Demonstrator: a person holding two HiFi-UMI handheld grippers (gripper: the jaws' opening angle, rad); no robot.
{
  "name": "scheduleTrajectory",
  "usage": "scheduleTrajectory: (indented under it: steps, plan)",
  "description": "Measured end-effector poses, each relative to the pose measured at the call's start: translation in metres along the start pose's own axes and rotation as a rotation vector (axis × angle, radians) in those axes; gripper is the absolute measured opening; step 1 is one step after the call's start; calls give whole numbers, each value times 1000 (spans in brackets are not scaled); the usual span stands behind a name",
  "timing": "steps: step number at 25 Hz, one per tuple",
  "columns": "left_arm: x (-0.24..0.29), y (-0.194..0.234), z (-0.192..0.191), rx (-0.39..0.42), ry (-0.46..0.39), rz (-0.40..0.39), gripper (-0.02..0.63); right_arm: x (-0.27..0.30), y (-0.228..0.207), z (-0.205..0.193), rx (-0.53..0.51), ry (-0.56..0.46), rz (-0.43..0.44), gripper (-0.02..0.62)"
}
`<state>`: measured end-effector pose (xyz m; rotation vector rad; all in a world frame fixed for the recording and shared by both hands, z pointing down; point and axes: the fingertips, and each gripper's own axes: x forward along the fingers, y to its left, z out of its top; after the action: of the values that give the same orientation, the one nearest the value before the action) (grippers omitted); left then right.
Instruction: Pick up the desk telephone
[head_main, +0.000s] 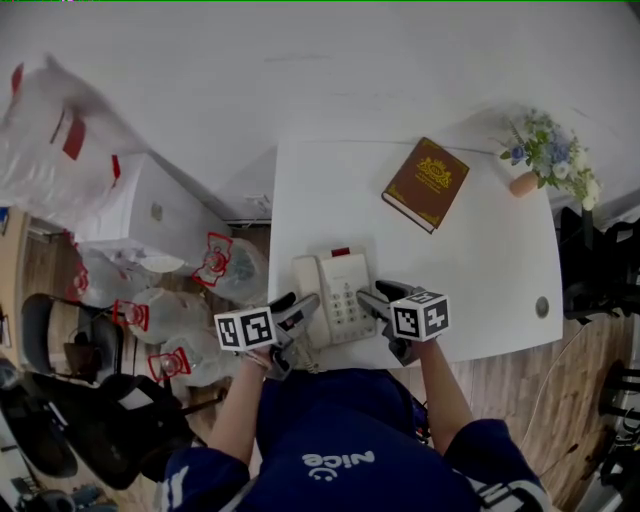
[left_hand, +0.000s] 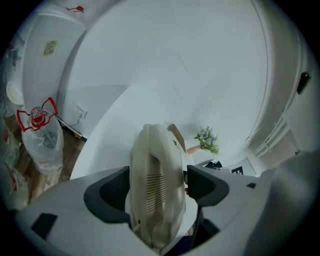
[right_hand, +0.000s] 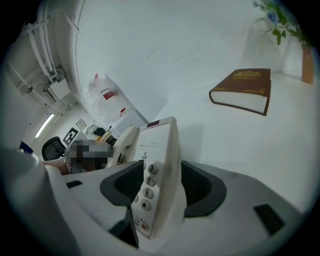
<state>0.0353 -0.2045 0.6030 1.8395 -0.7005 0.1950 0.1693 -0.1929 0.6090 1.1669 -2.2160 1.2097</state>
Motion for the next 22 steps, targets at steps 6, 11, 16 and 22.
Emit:
scheduleTrajectory:
  steps: [6, 11, 16, 22]
  plan:
    - [12, -3, -8, 15, 86, -37, 355, 9, -4, 6, 71, 2, 56, 233]
    - [16, 2, -9, -25, 112, -57, 367, 18, 0, 1, 91, 43, 106, 233]
    - [21, 4, -12, -72, 137, -112, 380, 22, -3, -3, 157, 53, 156, 233]
    - [22, 7, -15, -97, 132, -141, 384, 23, -2, -3, 273, 55, 214, 233]
